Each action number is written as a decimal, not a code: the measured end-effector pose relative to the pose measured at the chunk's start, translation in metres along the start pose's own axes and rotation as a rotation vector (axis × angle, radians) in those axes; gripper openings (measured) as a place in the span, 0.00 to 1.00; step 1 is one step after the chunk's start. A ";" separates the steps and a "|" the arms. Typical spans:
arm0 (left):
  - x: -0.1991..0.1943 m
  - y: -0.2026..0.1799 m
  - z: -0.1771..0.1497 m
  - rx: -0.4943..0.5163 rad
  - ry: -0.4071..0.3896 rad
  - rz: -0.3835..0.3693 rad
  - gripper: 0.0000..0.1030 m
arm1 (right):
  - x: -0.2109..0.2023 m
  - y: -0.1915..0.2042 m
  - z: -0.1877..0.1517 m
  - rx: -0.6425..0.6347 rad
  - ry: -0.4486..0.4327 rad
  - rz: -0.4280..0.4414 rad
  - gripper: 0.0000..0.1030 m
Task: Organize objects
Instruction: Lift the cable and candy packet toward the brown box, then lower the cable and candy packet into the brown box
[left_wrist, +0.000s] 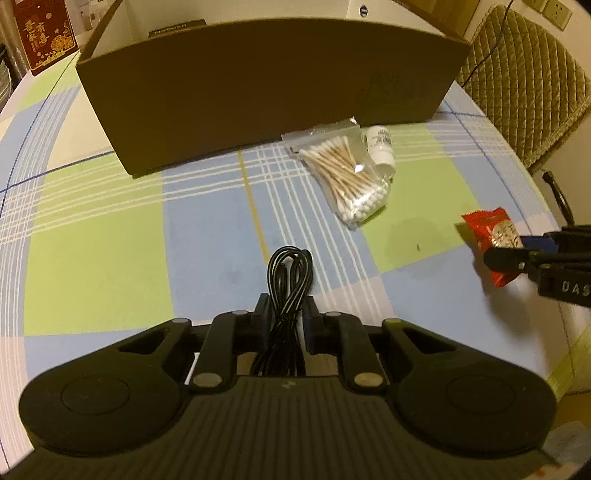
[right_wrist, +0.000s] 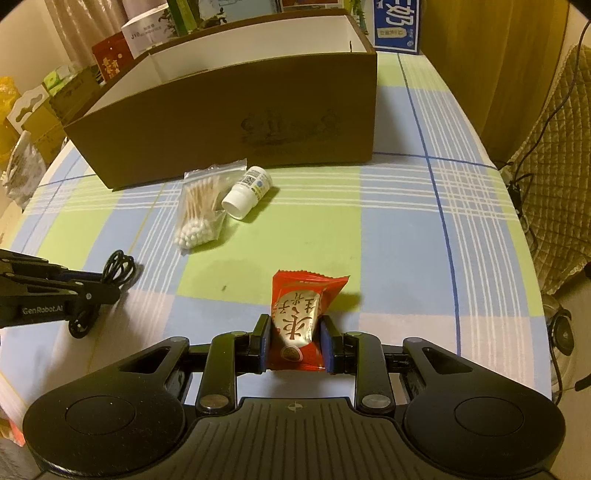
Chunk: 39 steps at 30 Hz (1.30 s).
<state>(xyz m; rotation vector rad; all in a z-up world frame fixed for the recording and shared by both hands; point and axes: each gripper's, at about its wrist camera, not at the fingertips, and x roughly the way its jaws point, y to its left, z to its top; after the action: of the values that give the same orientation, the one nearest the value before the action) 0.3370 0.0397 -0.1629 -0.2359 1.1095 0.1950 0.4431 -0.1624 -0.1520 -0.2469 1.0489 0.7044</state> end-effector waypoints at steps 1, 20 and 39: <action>-0.001 0.000 0.001 -0.001 -0.005 -0.001 0.13 | 0.000 0.000 0.000 0.000 -0.001 0.002 0.24; -0.036 -0.003 0.024 -0.012 -0.101 -0.024 0.12 | -0.010 0.002 0.015 -0.005 -0.054 0.024 0.24; -0.069 -0.012 0.060 0.000 -0.213 -0.032 0.12 | -0.046 0.005 0.060 -0.033 -0.184 0.094 0.24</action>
<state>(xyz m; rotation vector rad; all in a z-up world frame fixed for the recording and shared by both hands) 0.3617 0.0427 -0.0745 -0.2275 0.8935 0.1869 0.4682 -0.1475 -0.0821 -0.1585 0.8782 0.8134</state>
